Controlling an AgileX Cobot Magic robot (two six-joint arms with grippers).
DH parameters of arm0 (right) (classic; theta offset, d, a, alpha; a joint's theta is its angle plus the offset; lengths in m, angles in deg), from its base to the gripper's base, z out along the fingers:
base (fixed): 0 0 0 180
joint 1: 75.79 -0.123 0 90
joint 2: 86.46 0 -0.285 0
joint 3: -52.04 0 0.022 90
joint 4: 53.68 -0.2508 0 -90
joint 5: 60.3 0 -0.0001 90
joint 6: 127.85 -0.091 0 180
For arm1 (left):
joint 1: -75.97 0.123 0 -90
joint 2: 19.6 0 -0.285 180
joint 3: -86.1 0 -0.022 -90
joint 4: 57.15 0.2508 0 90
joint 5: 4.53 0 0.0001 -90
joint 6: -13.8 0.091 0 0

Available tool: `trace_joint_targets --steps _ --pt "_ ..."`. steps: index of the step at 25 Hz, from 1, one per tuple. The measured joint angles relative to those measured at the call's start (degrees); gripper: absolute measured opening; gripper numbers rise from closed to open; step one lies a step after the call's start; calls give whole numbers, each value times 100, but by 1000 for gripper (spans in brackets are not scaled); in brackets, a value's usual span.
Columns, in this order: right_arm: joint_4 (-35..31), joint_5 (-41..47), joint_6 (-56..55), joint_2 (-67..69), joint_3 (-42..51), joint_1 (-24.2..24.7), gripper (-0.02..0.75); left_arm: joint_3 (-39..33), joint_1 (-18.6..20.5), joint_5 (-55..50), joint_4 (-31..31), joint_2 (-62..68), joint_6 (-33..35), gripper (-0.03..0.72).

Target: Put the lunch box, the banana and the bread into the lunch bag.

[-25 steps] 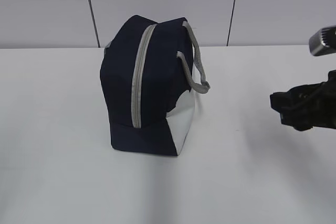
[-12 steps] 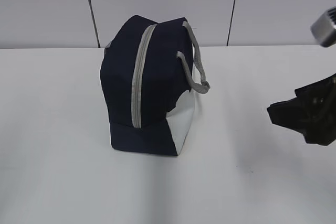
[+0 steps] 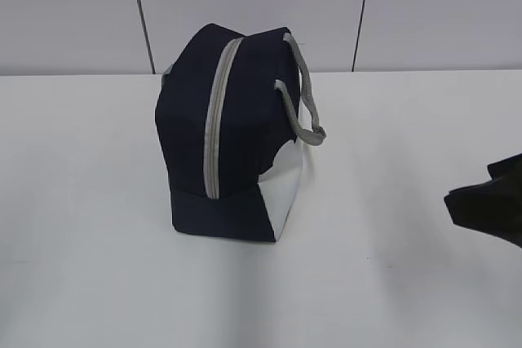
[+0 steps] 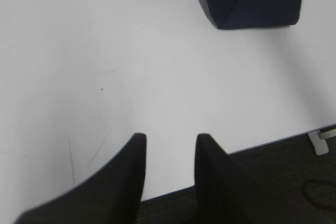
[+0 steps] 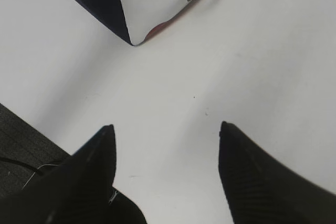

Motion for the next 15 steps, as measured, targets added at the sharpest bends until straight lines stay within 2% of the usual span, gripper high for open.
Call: trace_joint_targets --steps 5,11,15 --pt "59 689 -192 -703 0 496 456 0 0 0 0 0 0 242" --pt "132 1664 -246 -1973 0 1446 457 -1 0 0 0 0 -5 242" --pt "155 2067 -394 -2812 10 1798 457 -6 0 0 0 0 -5 239"
